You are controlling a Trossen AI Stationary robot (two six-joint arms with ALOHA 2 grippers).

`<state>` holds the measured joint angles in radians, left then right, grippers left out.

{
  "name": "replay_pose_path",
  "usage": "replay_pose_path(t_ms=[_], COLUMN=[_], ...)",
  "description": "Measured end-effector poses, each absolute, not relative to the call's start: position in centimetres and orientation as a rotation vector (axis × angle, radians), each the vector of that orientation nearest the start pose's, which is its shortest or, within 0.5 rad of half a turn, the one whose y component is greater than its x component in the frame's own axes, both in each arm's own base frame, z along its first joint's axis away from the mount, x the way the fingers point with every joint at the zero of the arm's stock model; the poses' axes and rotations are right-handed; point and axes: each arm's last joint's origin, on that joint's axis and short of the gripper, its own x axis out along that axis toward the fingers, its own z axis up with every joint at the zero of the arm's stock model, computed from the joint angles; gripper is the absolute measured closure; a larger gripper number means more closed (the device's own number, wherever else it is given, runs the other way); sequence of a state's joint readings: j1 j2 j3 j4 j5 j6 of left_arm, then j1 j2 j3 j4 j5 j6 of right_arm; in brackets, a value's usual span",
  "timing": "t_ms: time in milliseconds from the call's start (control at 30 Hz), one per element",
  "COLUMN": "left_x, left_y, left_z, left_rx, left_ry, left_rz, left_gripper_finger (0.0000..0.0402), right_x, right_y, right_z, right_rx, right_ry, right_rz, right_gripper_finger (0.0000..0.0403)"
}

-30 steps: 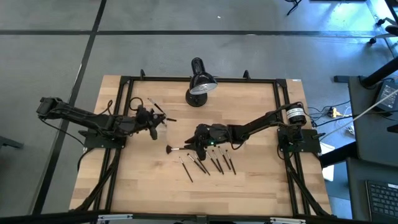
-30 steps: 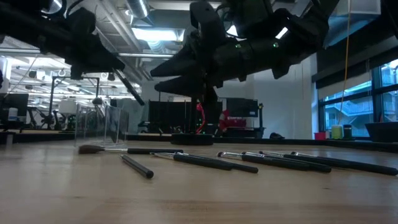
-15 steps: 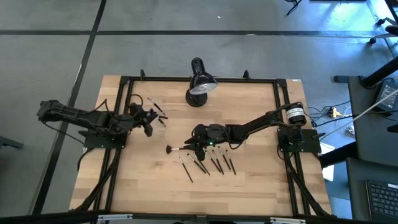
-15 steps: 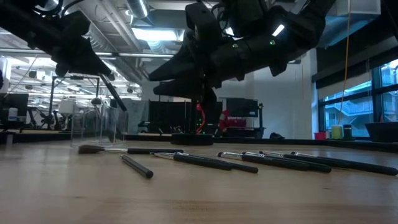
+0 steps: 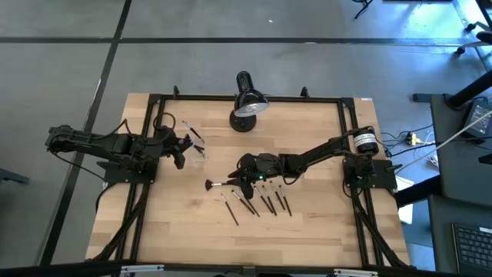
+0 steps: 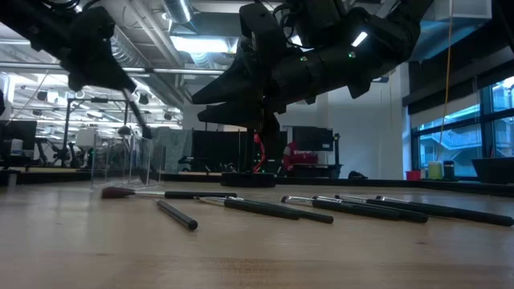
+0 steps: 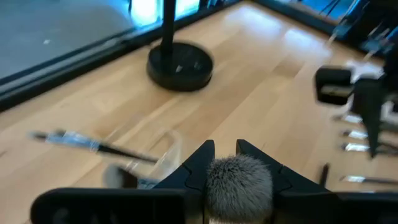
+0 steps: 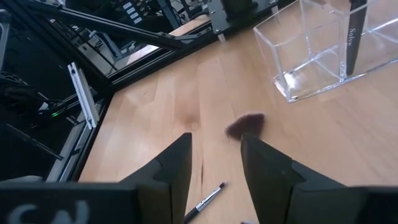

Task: Sort items
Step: Put the blush brush into the transparent organizer, then put the highlighter brush into the transparent organizer

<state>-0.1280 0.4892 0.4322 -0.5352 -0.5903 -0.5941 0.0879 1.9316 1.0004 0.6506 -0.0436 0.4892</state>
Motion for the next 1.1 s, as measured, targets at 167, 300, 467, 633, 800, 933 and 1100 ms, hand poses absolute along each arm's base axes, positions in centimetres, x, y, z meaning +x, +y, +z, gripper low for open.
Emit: replay_pose_path(t_ms=[167,300,467,633,800,933,1100], left_x=[10.6,10.5,10.6,10.9,11.5,12.0,12.1], left_y=[0.4,0.6,1.2,1.6,1.8,1.7,1.7], left_z=[21.6,21.5,21.3,20.1,20.5,21.1,21.3], left_rx=[-0.351,-0.362,-0.439,-0.519,-0.521,-0.5,-0.478], left_ry=[0.462,0.454,0.437,0.445,0.386,0.349,0.323], left_rz=[0.673,0.713,0.778,0.847,0.832,0.767,0.784], left_gripper_finger=[0.0343,0.0343,0.0343,0.0338,0.0316,0.0283,0.0237], right_x=[39.9,39.9,39.9,40.6,41.4,41.8,42.7], right_y=[3.7,3.6,3.4,3.6,4.3,4.3,3.1], right_z=[16.3,16.3,16.3,17.5,19.1,19.8,19.7], right_rx=[0.479,0.479,0.48,0.375,0.128,0.066,0.138], right_ry=[0.308,0.306,0.304,0.266,0.203,0.172,0.404], right_rz=[0.062,0.061,0.059,0.124,0.33,0.277,0.083], right_gripper_finger=[0.0265,0.0265,0.0265,0.0265,0.0265,0.0265,0.0265])
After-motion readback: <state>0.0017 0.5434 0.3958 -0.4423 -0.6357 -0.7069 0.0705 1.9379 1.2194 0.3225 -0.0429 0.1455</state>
